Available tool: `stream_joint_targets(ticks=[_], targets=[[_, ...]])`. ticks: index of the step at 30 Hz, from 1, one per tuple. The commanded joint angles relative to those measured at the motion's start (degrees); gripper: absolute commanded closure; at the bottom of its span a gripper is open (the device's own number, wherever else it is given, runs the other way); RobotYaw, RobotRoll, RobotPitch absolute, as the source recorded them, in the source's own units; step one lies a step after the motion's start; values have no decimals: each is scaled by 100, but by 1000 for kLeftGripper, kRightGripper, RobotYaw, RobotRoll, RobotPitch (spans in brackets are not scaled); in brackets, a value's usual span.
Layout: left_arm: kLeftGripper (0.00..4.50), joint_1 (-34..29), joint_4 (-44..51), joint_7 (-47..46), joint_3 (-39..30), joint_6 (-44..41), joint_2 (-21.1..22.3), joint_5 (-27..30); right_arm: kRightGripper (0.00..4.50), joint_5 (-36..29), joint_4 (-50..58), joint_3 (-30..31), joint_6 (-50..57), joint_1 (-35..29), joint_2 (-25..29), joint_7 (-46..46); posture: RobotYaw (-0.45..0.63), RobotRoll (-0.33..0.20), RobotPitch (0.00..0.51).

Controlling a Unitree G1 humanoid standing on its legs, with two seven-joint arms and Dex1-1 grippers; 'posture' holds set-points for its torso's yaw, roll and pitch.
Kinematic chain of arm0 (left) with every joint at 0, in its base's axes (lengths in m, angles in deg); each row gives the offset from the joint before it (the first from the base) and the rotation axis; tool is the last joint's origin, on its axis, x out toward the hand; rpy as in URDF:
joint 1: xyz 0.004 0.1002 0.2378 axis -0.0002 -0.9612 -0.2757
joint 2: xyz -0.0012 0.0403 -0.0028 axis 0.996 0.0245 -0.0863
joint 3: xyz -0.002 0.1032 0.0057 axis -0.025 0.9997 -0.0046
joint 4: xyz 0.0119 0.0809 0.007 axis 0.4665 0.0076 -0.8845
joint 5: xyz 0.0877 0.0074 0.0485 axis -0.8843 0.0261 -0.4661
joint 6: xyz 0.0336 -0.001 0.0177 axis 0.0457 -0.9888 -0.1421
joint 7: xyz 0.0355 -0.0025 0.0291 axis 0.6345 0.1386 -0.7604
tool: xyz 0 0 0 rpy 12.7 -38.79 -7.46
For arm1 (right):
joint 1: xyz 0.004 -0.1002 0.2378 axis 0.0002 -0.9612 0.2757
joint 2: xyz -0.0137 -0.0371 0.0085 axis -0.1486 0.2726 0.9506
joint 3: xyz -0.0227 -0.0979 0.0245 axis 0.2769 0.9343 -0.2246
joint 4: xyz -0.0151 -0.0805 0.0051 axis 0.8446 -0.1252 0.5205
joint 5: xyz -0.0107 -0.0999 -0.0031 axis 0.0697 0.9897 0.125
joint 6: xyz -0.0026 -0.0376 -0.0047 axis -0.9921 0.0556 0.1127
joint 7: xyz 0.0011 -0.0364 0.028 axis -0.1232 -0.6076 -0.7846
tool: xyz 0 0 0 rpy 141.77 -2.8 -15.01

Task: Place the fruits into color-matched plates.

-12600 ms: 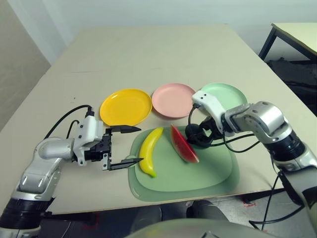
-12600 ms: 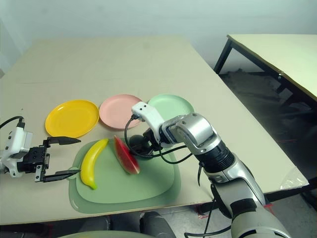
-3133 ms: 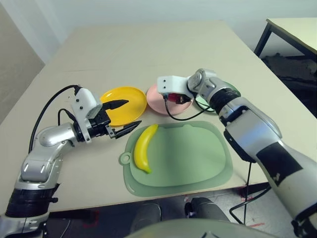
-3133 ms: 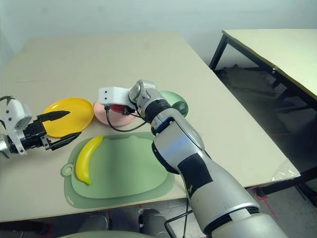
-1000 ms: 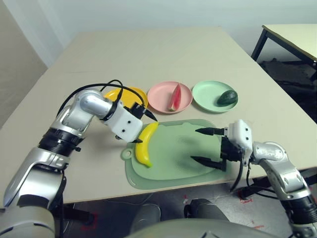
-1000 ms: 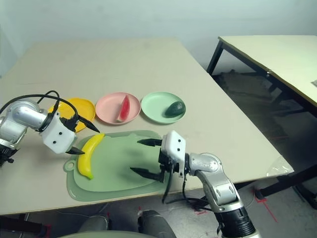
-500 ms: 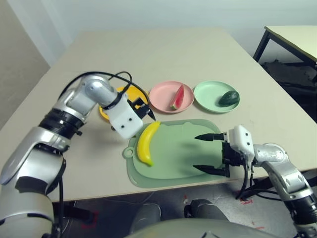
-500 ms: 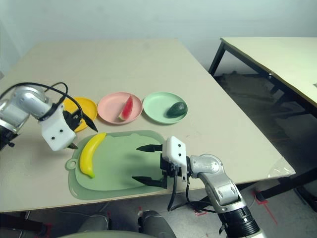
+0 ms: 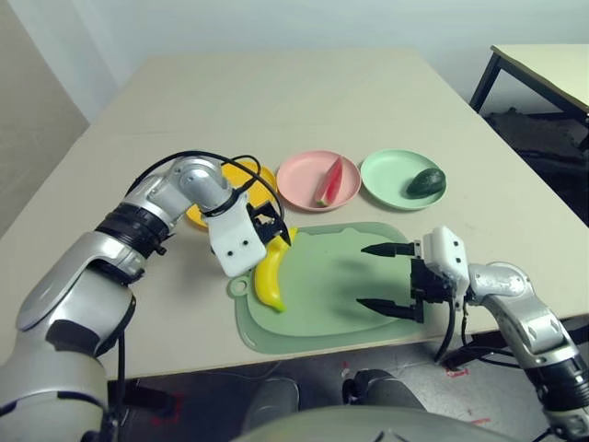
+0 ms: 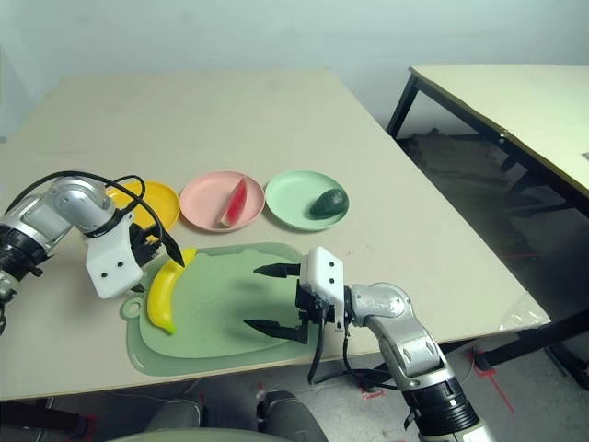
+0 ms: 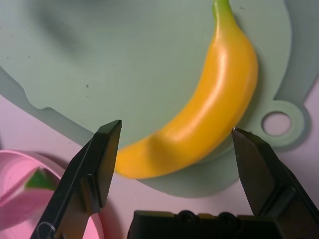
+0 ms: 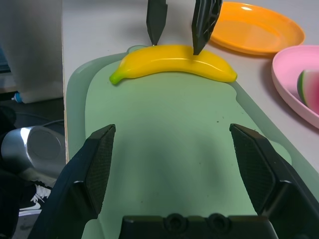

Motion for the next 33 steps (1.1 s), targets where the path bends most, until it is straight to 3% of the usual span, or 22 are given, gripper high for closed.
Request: stream_joint_targets(ticks=[1,12,15,22,27,33], targets=[[0,-52,-169,54,20,37,-72,-124,14,-96,37,-66,71,-6,89,-20,-11,0,14],[0,-173,-188,54,68,-6,-182,-261,14,-217,78,-59,131,-63,76,-152,-13,0,16],[620,-218,-200,54,102,-74,-153,-295,0,-211,85,-29,125,-78,49,-192,-16,0,16],[2798,-331,59,54,198,-351,27,-167,0,-202,82,6,100,-80,26,-223,-11,0,13],[2816,-334,381,55,167,-608,287,91,0,-201,84,14,83,-103,20,-211,-2,0,6],[2816,-385,1846,55,15,-2030,989,1362,0,-250,113,-7,118,-139,-8,-232,5,0,3]])
